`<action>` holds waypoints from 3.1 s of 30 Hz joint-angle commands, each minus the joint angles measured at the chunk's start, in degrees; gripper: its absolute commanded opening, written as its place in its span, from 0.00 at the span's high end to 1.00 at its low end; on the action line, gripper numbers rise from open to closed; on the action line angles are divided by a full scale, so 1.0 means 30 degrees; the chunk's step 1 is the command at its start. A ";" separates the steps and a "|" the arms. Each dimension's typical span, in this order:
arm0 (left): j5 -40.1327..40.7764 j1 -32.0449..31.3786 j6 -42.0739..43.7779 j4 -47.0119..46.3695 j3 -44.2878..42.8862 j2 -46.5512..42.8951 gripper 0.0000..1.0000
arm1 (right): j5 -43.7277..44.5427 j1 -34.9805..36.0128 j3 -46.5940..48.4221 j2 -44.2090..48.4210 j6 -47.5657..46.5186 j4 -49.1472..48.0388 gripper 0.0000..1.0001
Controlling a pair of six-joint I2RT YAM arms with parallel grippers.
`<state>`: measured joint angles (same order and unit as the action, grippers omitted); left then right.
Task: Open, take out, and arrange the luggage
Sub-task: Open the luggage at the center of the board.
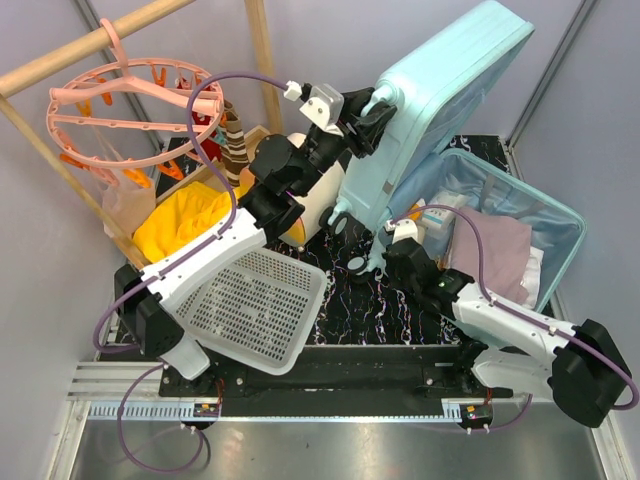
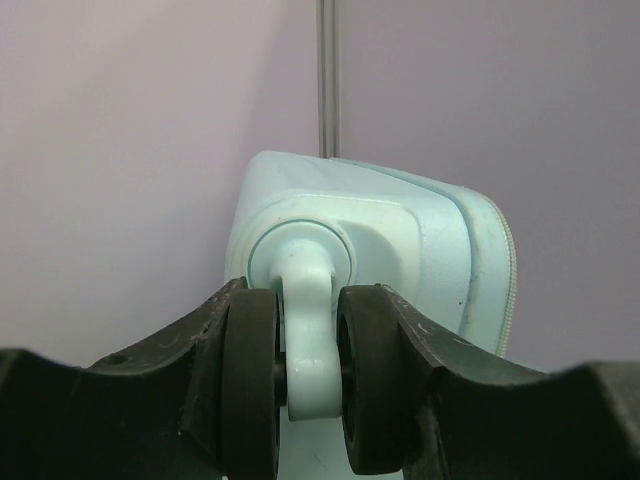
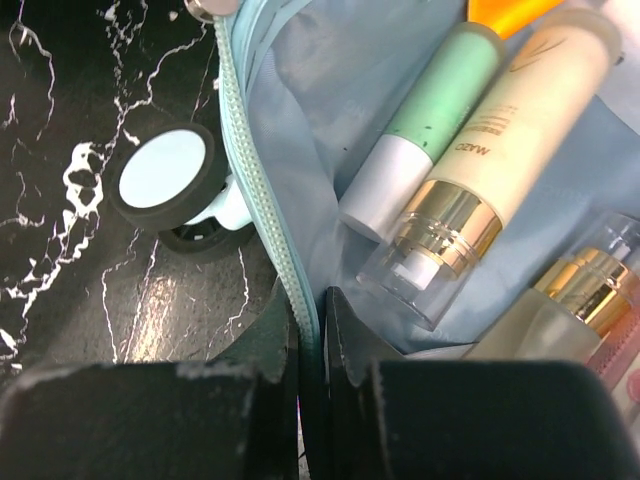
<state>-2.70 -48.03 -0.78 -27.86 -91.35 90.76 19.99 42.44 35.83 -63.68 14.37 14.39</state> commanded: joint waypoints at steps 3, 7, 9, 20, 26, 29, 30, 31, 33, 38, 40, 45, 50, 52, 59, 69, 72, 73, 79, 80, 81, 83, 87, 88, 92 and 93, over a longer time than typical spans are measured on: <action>-0.4225 0.0628 -0.1880 0.0643 -0.0281 0.1971 1.00 | 0.7541 0.0123 0.0182 0.1980 0.7574 0.0799 1.00; -0.5514 0.1097 -0.2318 0.0467 -0.1508 0.3229 1.00 | 0.7810 -0.0520 0.1061 0.0839 0.6871 0.0184 1.00; -0.6275 0.1418 -0.2728 0.0380 -0.1979 0.4018 1.00 | 0.7781 -0.1249 0.1645 -0.0332 0.6783 0.0008 1.00; -0.8504 0.2561 -0.4135 -0.0645 -0.4265 0.6570 1.00 | 0.8045 -0.3420 0.3551 -0.3381 0.5669 -0.1691 1.00; -0.8944 0.3060 -0.4224 -0.0412 -0.5963 0.8036 1.00 | 0.7839 -0.5032 0.4635 -0.4640 0.5230 -0.2776 1.00; -0.8915 0.3352 -0.4165 -0.0441 -0.6638 0.8795 1.00 | 0.7723 -0.5530 0.5482 -0.5431 0.5025 -0.3185 1.00; -0.8886 0.3470 -0.4165 -0.0470 -0.6988 0.9002 1.00 | 0.7664 -0.5648 0.5719 -0.5665 0.4937 -0.3447 1.00; -0.8711 0.3616 -0.4252 -0.0528 -0.7194 0.9178 1.00 | 0.7634 -0.5707 0.5953 -0.6219 0.4907 -0.3566 1.00; -0.8505 0.3997 -0.4428 -0.0558 -0.7807 0.9762 1.00 | 0.7459 -0.5853 0.6802 -0.6807 0.4615 -0.3945 1.00; -0.7275 0.4729 -0.4603 -0.0762 -0.9039 1.0965 1.00 | 0.7225 -0.6059 0.8734 -0.9005 0.4175 -0.4152 1.00; -0.7099 0.5109 -0.5043 -0.1200 -0.9742 1.1697 1.00 | 0.7049 -0.6351 0.9118 -0.9709 0.4175 -0.4270 1.00; -0.6922 0.5375 -0.5308 -0.1759 -1.0856 1.2723 1.00 | 0.6434 -0.7025 1.0173 -1.0705 0.4058 -0.4446 1.00; -0.6602 0.5375 -0.5250 -0.1848 -1.1998 1.3719 1.00 | 0.5527 -0.7989 1.0935 -1.1292 0.3648 -0.4592 1.00; -0.5754 0.5463 -0.4928 -0.1992 -1.2322 1.3954 1.00 | 0.4972 -0.8139 1.1431 -1.1760 0.3240 -0.4622 1.00; -0.3556 0.5697 -0.4048 -0.2169 -1.4485 1.5564 1.00 | 0.3739 -0.8344 1.3542 -1.3460 0.2212 -0.4125 1.00; -0.0423 0.6253 -0.3843 -0.3076 -1.5868 1.7148 1.00 | 0.0722 -0.8403 1.5303 -1.3612 0.0923 -0.3303 0.64; 0.0311 0.6459 -0.3988 -0.3399 -1.5985 1.7382 1.00 | -0.1292 -0.8374 1.4483 -1.2383 0.0397 -0.3479 0.30; 0.0401 0.6633 -0.4134 -0.3487 -1.6014 1.7470 1.00 | -0.1823 -0.8403 1.3785 -1.1971 0.0076 -0.3624 0.21; 0.0372 0.6811 -0.4429 -0.3693 -1.6015 1.7676 1.00 | -0.3995 -0.8344 1.0179 -0.7752 -0.0746 -0.6845 0.07; 0.0314 0.6811 -0.4371 -0.3693 -1.5898 1.7705 1.00 | -0.4055 -0.8344 1.0290 -0.7458 -0.0718 -0.6935 0.09; 0.0314 0.6869 -0.4370 -0.3751 -1.5781 1.7676 1.00 | -0.4258 -0.8344 1.1133 -0.7281 -0.0718 -0.6791 0.10; 0.0488 0.6869 -0.4574 -0.3839 -1.5488 1.7647 1.00 | -0.4552 -0.8373 1.2627 -0.7947 -0.0835 -0.5801 0.15; 0.0490 0.6899 -0.4810 -0.3985 -1.5312 1.7647 1.00 | -0.4933 -0.8403 1.6724 -0.9795 -0.1157 -0.5150 0.23; 0.0432 0.6899 -0.4839 -0.3957 -1.5282 1.7647 0.98 | -0.4992 -0.8403 1.7288 -1.0205 -0.1157 -0.5091 0.23; -0.0356 0.6899 -0.4926 -0.4190 -1.4786 1.7267 0.62 | -0.5755 -0.8549 2.0247 -1.2953 -0.0836 -0.4886 0.22; -0.0534 0.6870 -0.4927 -0.4278 -1.4581 1.7063 0.50 | -0.5610 -0.8549 2.1210 -1.3369 -0.0719 -0.4798 0.20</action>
<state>-8.58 -29.30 -22.04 -45.60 -138.93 140.66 4.62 17.08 90.87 -97.01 11.84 1.04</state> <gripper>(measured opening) 0.538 0.772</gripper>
